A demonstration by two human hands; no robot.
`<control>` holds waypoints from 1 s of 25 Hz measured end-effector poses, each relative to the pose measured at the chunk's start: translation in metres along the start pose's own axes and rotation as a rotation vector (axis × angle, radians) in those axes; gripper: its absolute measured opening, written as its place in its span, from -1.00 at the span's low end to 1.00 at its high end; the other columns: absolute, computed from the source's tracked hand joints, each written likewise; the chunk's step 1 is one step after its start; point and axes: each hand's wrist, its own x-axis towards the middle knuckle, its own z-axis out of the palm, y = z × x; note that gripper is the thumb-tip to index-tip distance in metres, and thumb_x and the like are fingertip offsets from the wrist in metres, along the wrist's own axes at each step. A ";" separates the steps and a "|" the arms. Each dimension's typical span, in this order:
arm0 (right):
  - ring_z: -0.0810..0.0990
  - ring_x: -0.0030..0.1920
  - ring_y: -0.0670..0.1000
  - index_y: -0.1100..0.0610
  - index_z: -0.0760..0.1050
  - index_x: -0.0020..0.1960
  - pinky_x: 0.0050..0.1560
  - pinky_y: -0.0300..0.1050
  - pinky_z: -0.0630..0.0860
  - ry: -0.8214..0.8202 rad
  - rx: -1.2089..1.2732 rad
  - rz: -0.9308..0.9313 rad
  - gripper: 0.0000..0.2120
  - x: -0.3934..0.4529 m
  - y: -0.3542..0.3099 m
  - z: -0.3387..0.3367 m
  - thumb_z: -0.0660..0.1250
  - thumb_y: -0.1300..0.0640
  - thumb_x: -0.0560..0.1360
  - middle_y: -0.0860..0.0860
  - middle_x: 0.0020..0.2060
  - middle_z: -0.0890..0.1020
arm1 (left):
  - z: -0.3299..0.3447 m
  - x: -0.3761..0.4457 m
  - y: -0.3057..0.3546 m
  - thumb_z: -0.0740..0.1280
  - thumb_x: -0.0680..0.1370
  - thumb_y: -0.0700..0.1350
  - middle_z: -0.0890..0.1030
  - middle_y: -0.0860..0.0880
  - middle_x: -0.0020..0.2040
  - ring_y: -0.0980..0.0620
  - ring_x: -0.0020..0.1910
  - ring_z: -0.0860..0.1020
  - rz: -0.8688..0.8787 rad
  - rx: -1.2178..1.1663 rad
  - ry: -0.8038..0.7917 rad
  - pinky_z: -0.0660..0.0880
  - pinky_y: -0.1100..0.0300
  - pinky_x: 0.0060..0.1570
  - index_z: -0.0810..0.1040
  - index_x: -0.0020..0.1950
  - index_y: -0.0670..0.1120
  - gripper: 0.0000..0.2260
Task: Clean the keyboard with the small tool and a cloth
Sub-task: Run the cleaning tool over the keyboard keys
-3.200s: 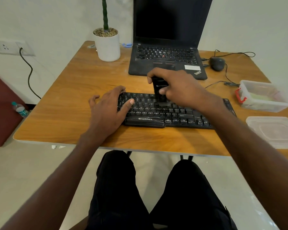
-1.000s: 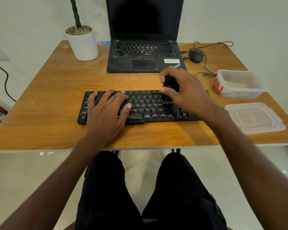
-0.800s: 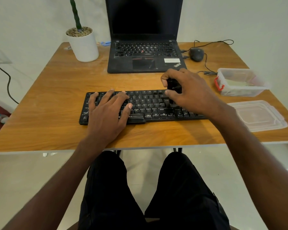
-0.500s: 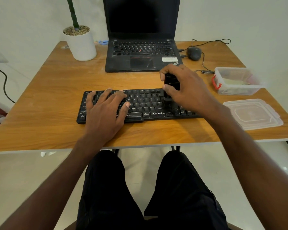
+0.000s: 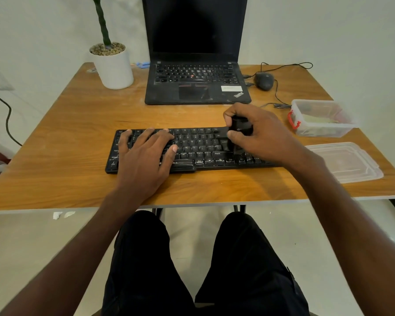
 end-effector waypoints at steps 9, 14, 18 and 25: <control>0.62 0.09 0.02 -0.12 0.47 0.20 0.04 0.17 0.64 0.286 0.092 0.112 -0.80 -0.021 0.028 -0.021 0.36 0.04 0.61 -0.09 0.07 0.59 | 0.003 0.011 0.031 0.06 0.72 0.19 0.62 0.05 0.30 0.00 0.39 0.50 0.001 -0.073 0.074 0.10 -0.20 0.55 0.56 0.32 0.04 -0.61; 0.50 0.12 -0.03 -0.09 0.48 0.15 0.12 0.08 0.54 0.083 0.107 0.015 -0.85 -0.015 0.019 -0.005 0.33 0.11 0.62 -0.06 0.07 0.53 | 0.023 0.025 0.076 0.12 0.71 0.21 0.57 0.03 0.36 0.01 0.40 0.47 0.083 -0.043 0.013 0.14 -0.19 0.54 0.54 0.39 0.04 -0.60; 0.51 0.07 0.04 -0.22 0.42 0.10 -0.01 0.05 0.55 0.145 -0.105 0.195 -0.83 -0.021 0.030 -0.022 0.28 0.04 0.59 -0.03 0.07 0.54 | 0.028 0.023 0.075 0.18 0.72 0.15 0.61 0.03 0.29 0.00 0.28 0.55 0.124 0.002 0.037 0.20 -0.17 0.52 0.61 0.30 0.01 -0.67; 0.51 0.02 -0.10 -0.06 0.48 0.10 0.02 -0.14 0.48 0.039 0.199 0.047 -0.87 -0.015 0.027 -0.014 0.31 0.15 0.62 -0.15 0.00 0.53 | 0.026 0.022 0.075 0.16 0.70 0.15 0.62 -0.01 0.29 -0.04 0.28 0.55 0.115 0.005 0.035 0.22 -0.18 0.48 0.62 0.30 0.00 -0.64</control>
